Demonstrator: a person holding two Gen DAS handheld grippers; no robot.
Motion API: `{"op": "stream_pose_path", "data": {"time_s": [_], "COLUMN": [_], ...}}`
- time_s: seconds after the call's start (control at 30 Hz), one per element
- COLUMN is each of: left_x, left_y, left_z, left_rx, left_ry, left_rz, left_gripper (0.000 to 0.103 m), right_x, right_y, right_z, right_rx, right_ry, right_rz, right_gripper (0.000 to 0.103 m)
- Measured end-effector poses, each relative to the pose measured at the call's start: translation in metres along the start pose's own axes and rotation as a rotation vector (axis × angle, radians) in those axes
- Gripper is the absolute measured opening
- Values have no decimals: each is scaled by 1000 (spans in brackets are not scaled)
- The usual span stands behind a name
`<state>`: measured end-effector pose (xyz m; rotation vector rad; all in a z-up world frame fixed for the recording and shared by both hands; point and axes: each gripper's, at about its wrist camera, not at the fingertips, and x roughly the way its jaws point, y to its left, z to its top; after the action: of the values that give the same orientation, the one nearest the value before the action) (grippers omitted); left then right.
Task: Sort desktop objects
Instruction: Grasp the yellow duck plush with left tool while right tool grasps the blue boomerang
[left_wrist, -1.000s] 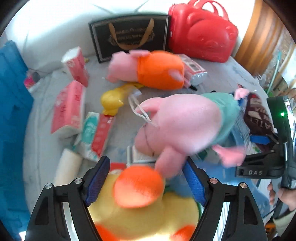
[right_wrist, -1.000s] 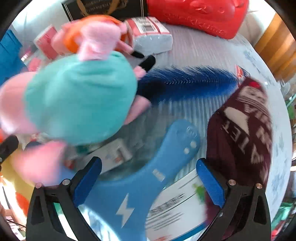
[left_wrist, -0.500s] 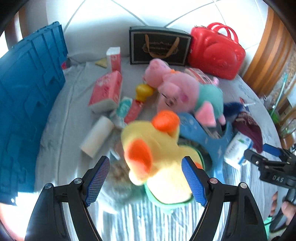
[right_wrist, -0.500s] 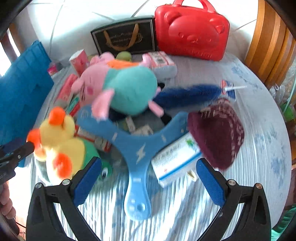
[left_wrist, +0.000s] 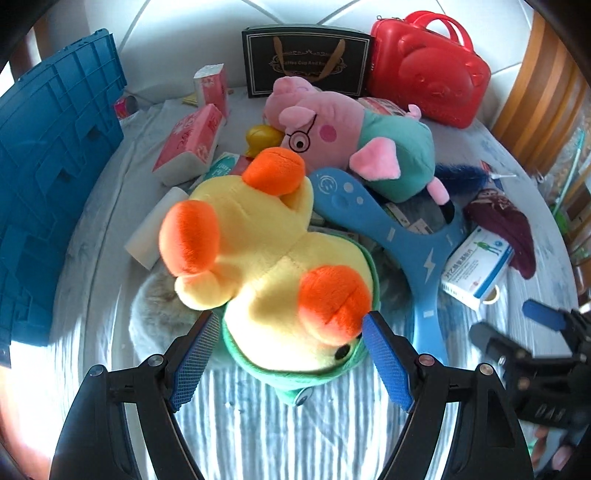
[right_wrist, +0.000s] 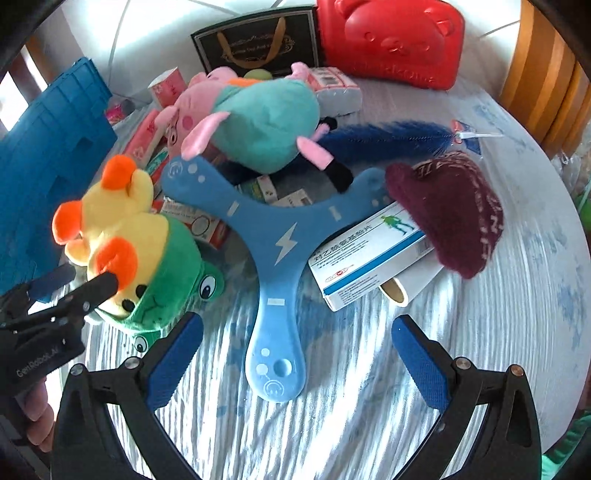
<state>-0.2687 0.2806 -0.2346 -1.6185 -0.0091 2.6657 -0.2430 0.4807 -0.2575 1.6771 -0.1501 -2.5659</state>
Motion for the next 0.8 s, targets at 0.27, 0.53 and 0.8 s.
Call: {"op": "stream_pose_path", "data": {"time_s": [0.27, 0.53, 0.8], "left_x": [35, 28, 44], "left_y": [-20, -17, -5], "left_z": [2, -19, -15], "left_rx": [-34, -27, -52], "left_ry": [-20, -44, -23], "left_rz": [124, 114, 29], "left_gripper": [81, 87, 75], "right_x": [13, 25, 43], "right_y": [-4, -15, -6], "right_z": [-1, -10, -16], "right_rx": [-40, 24, 63], "right_ry": [32, 44, 53], "right_rz": [-30, -31, -48], "right_gripper": [103, 103, 103]}}
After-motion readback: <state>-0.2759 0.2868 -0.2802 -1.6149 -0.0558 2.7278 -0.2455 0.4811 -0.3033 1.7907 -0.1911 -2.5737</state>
